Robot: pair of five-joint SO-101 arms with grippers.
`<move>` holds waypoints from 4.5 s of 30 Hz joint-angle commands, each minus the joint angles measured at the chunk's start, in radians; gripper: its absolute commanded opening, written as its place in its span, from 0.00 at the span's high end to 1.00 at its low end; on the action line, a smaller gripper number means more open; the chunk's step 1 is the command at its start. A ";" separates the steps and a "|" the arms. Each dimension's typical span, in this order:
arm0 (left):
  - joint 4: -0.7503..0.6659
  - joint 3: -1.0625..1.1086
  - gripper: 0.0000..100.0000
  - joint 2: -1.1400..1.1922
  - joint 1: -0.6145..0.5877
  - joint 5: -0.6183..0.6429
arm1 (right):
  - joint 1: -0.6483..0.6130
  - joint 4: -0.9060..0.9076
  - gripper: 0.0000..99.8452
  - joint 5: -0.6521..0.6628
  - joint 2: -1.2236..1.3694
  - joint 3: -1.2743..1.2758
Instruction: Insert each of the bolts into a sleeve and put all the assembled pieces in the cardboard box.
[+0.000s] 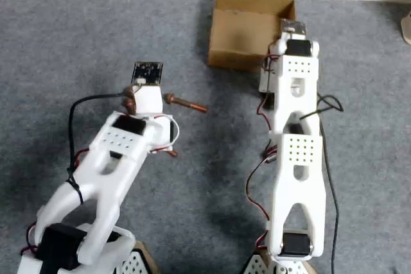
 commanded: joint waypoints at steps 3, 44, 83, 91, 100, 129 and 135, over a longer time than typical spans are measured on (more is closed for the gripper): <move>0.008 -0.054 0.99 0.004 -0.030 0.028 | -0.005 0.018 1.00 -0.012 -0.248 0.260; 0.163 -0.125 0.93 0.008 0.090 0.354 | -0.045 -0.521 1.00 -0.009 -1.150 1.463; -0.040 -0.081 0.90 0.122 -0.153 0.865 | -0.082 -0.610 1.00 -0.006 -1.150 1.540; -0.049 -0.124 0.90 0.243 -0.153 0.864 | -0.082 -0.610 1.00 -0.006 -1.148 1.540; 0.058 -0.351 0.90 0.515 -0.163 0.864 | -0.081 -0.608 1.00 -0.006 -1.148 1.540; 0.285 -0.369 1.00 0.377 -0.128 0.770 | -0.173 -0.768 1.00 0.035 -1.718 2.037; 0.368 -0.371 1.00 0.300 -0.114 0.621 | -0.185 -0.897 1.00 0.114 -1.847 2.259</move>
